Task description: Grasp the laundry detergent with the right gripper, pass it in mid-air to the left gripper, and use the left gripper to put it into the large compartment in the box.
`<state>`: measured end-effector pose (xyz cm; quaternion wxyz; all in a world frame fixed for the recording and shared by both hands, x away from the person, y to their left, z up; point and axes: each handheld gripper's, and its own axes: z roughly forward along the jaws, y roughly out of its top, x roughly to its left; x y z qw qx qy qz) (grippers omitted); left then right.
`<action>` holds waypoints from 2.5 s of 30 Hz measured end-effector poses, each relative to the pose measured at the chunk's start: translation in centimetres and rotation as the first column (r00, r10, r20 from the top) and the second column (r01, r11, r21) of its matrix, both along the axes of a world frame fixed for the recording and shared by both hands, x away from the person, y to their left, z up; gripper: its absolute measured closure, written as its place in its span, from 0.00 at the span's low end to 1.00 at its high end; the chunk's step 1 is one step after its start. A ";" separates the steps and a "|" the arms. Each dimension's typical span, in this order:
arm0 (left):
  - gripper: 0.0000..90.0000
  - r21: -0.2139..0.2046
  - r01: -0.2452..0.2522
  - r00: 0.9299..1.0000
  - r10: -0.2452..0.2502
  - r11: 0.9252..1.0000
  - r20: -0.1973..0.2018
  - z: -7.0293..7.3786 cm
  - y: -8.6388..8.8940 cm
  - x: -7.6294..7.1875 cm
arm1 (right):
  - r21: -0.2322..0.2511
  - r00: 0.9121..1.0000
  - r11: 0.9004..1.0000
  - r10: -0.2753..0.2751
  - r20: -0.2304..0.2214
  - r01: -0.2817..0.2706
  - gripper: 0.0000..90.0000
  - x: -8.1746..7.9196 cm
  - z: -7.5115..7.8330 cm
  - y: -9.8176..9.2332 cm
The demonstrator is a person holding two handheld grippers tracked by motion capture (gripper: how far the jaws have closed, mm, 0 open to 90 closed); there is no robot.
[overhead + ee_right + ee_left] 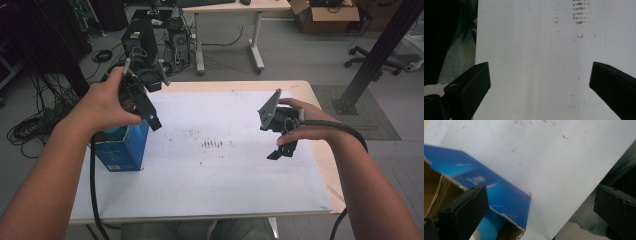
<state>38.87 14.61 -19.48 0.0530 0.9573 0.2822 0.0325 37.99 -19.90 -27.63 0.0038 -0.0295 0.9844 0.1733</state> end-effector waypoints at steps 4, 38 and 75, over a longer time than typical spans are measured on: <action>0.00 0.030 0.040 0.999 -0.040 0.999 -0.014 -0.7 -1.1 -0.3 | 0.003 1.000 1.000 0.005 0.001 -0.005 0.04 0.0 0.1 0.2; 0.00 -0.005 0.393 0.912 -0.390 0.920 -0.127 -3.2 -4.8 -1.5 | -0.119 1.000 0.993 0.015 -0.026 -0.018 0.04 1.2 0.0 1.1; 0.00 -0.033 0.384 0.915 -0.386 0.923 -0.115 -3.3 -4.1 -0.8 | -0.122 0.999 0.992 0.007 -0.034 -0.011 0.04 1.9 -0.4 1.4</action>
